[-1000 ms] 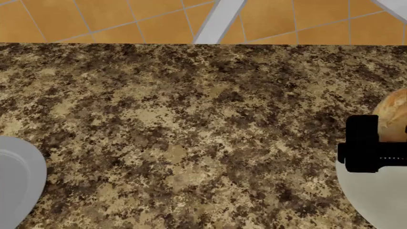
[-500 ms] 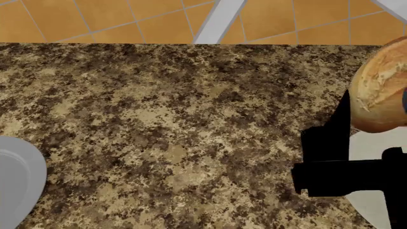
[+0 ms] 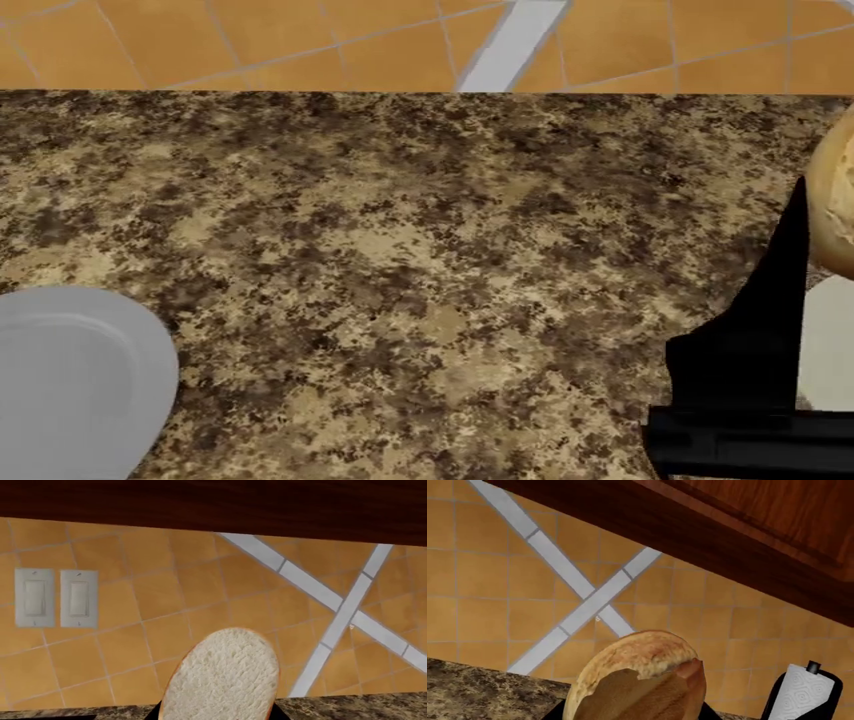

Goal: Place all breads on the cutting board.

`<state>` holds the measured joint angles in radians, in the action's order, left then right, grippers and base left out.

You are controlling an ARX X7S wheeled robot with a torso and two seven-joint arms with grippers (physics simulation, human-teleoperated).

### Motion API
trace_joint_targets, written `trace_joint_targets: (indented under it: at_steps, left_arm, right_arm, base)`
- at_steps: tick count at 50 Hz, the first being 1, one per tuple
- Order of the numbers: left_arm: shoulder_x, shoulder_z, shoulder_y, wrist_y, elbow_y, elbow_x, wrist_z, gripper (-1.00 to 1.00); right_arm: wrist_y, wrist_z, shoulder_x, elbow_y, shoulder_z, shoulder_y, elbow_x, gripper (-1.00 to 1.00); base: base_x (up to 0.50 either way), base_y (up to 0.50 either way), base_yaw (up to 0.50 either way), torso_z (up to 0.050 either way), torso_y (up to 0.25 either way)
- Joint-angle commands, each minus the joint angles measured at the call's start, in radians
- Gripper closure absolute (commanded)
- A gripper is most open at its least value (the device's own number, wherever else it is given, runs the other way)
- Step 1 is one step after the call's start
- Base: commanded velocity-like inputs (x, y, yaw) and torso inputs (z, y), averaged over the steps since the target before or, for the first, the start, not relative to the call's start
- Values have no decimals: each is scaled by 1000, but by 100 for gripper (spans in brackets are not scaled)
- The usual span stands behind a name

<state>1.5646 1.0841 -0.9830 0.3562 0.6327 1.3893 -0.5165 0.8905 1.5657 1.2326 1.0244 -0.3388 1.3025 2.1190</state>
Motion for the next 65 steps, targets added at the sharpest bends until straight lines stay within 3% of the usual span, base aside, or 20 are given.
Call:
trace_joint_targets:
  at_steps: [1, 10, 26, 41, 48, 55, 65]
  left_arm:
    - [6, -5, -7, 16, 9, 24, -1, 100]
    - [6, 1, 3, 33, -2, 20, 5, 100]
    - [6, -4, 6, 36, 3, 16, -2, 100]
    - [6, -18, -2, 32, 9, 35, 2, 100]
    - [5, -20, -1, 26, 12, 30, 2, 100]
    - [5, -30, -6, 27, 14, 41, 8, 100]
    - [3, -25, 4, 34, 16, 25, 3, 100]
  right_arm:
    - [88, 5, 33, 23, 126, -26, 18, 100]
    - [38, 5, 55, 23, -78, 135, -22, 100]
    - [37, 5, 62, 23, -137, 183, -37, 100]
    - [-27, 5, 89, 23, -400, 420, -42, 100]
    - [-23, 5, 80, 23, -361, 358, -64, 100]
    - [-72, 5, 90, 23, -579, 577, -58, 100]
    - [-50, 5, 82, 23, -476, 459, -77, 100]
  base:
    - [0, 500, 0, 0, 0]
    - [0, 500, 0, 0, 0]
    - [0, 500, 0, 0, 0]
    - [0, 500, 0, 0, 0]
    - [0, 500, 0, 0, 0]
    - [0, 500, 0, 0, 0]
    - [0, 500, 0, 0, 0]
